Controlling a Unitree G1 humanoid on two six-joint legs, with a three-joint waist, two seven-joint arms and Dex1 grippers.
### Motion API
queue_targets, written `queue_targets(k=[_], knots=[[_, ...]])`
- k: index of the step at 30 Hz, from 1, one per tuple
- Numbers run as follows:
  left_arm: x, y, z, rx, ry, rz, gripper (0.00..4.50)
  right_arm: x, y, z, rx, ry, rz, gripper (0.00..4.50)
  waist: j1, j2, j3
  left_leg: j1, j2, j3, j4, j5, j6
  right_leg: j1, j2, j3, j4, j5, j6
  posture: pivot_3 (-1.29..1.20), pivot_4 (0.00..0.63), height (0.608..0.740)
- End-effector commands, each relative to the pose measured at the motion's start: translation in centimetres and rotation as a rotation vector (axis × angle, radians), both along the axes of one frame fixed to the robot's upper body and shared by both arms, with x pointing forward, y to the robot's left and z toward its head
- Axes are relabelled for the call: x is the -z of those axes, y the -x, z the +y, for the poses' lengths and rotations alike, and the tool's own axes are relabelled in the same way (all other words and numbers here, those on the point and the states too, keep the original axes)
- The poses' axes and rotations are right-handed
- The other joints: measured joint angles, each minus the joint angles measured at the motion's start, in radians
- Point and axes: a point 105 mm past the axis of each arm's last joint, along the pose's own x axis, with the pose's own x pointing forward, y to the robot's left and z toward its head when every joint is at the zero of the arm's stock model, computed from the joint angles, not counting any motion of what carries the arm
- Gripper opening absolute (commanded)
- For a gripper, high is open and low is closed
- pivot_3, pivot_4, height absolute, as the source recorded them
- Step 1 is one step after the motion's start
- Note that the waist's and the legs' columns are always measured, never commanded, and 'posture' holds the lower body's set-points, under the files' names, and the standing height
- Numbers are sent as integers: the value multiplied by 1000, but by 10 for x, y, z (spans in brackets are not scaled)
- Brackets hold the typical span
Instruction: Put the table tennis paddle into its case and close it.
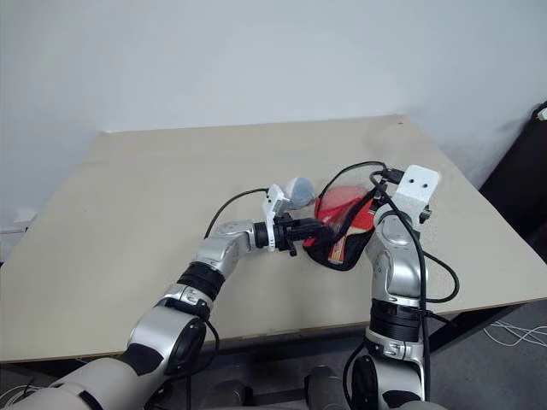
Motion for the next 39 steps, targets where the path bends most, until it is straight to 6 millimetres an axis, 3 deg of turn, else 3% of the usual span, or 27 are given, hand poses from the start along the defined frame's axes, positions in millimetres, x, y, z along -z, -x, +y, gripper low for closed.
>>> queue_targets(k=[1,10,14,19,22,26,33,39], knots=[[-7,1,-1,21,-24,-42,1004,-20,0,-7,38,22,-75,4054,0,0,0,0,0,0,0,0,0,0,0,0,0,0,0,0,0,740],[-6,-5,5,-36,-13,-20,1004,-12,-3,1,-25,22,-44,4054,0,0,0,0,0,0,0,0,0,0,0,0,0,0,0,0,0,740],[-10,-25,16,-197,65,112,1004,-2,-4,11,-120,37,-10,4054,0,0,0,0,0,0,0,0,0,0,0,0,0,0,0,0,0,740],[-14,-33,30,-277,164,271,1004,5,-2,9,-143,69,10,4054,0,0,0,0,0,0,0,0,0,0,0,0,0,0,0,0,0,740],[-14,-34,38,-303,222,386,1498,8,-1,8,-139,67,16,4054,0,0,0,0,0,0,0,0,0,0,0,0,0,0,0,0,0,740],[-17,-30,41,-299,300,539,2508,10,-1,11,-142,58,18,4054,0,0,0,0,0,-1,0,0,0,0,0,0,0,0,0,0,0,740],[-6,-19,42,-275,260,715,4297,13,-1,15,-147,43,14,4054,0,0,0,0,0,-1,0,0,0,0,0,0,0,0,0,0,0,740],[0,-15,47,-292,233,862,4420,15,0,15,-140,30,10,4054,0,0,0,0,0,-1,0,0,0,0,0,0,0,0,0,0,0,740]])
